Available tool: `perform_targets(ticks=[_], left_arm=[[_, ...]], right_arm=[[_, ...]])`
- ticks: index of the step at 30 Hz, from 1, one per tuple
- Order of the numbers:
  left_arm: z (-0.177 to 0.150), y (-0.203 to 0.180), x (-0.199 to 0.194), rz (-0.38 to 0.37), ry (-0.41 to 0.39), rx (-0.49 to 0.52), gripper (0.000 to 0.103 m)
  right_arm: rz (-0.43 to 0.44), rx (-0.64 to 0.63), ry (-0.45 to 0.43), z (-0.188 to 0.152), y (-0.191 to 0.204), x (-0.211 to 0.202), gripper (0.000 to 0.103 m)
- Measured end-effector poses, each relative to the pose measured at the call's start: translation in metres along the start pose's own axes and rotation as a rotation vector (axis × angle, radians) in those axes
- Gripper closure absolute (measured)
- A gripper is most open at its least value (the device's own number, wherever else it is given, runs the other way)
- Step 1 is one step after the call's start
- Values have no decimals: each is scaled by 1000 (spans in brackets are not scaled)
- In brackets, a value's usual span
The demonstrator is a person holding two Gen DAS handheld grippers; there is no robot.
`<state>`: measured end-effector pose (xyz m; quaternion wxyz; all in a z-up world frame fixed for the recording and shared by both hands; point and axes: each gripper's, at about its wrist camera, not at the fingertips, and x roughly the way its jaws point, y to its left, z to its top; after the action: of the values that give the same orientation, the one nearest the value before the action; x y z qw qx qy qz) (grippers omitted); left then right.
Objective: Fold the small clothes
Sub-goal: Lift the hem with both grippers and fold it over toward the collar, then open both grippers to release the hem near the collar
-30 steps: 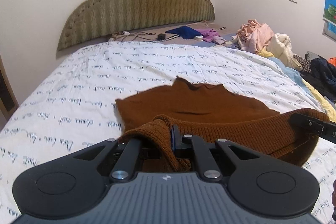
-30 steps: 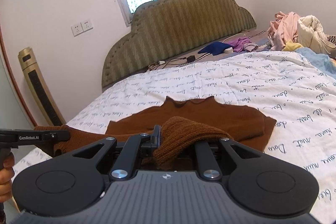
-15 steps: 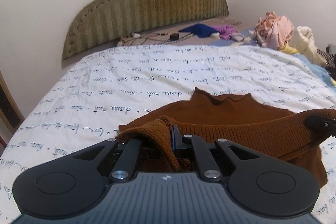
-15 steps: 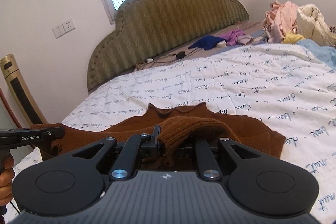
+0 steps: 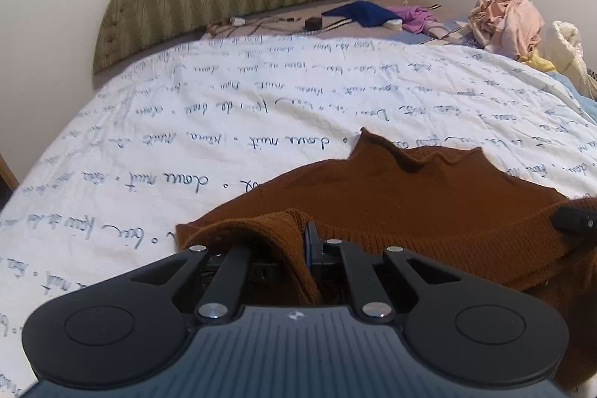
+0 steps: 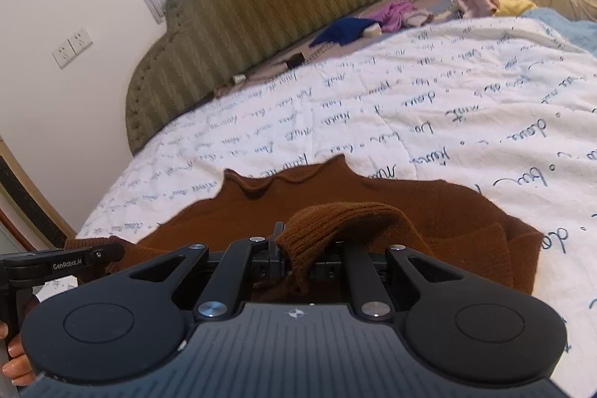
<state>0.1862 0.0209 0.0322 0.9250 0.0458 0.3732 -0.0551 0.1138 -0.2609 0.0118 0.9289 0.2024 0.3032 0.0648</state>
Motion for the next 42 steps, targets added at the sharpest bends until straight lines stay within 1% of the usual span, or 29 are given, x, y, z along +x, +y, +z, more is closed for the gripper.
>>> perform_targets(ticks=[4,6,7,8,9,11,12,14,16,17,18,19,22,25,26,27,28,29,30,32,34,35,36,38,39,41,42], left_arm=[[2,3,26,-14,63,-27,94],[3,8,36,-37,96,-50,93],[3,11,40,-53,110,-71,93],[4,16,42,-72,124,-99,93],[4,21,44,-93,130,-127,92],[7,32,45,-138,137,-193,92],[8,39,46,-163,141,-231,92],[10,51,50,-204,154,-310,91],[11,62,56,-238,176,-386,91],[11,66,59,-249,186,-417,91],[10,70,61,-259,192,-447,91],[10,74,63,-271,193,-472,91],[10,82,64,-305,180,-528,84],[11,88,59,-305,141,-565,75],[12,91,57,-300,125,-573,68],[13,94,54,-280,103,-582,51],[14,98,51,-251,80,-589,40],[15,101,47,-224,57,-592,26],[16,103,43,-195,33,-589,26],[17,101,36,-158,17,-535,26],[17,91,32,-116,19,-436,26],[15,85,32,-75,27,-379,26],[13,77,33,-27,38,-316,26],[6,63,38,61,53,-211,26],[1,58,41,97,61,-176,26],[-10,56,46,129,82,-151,26],[-14,57,47,132,90,-152,26]], right_arm=[[6,61,57,1,-14,22,88],[9,117,93,0,-24,33,82],[11,151,107,0,-29,37,81],[18,180,121,0,-34,41,78],[27,199,135,0,-37,43,73],[56,230,151,2,-42,47,67],[76,248,156,4,-44,47,62],[134,313,157,9,-50,49,56],[165,364,138,15,-56,48,55],[163,369,124,18,-58,47,54],[150,362,115,21,-58,47,49],[133,351,111,22,-59,48,48],[81,318,119,22,-59,53,48],[41,282,108,18,-54,51,48],[30,264,101,17,-52,50,47],[19,241,94,17,-49,49,47],[1,211,88,17,-46,49,46],[-26,170,84,17,-41,49,42],[-49,136,84,17,-38,49,41],[-96,84,73,16,-30,48,41],[-100,29,50,15,-18,41,40],[-92,-5,44,13,-11,37,39],[-79,-44,48,11,-3,35,35],[-59,-135,80,3,13,37,30],[-63,-173,104,-1,20,40,29],[-105,-239,157,-9,27,48,28],[-150,-263,168,-13,30,52,28]])
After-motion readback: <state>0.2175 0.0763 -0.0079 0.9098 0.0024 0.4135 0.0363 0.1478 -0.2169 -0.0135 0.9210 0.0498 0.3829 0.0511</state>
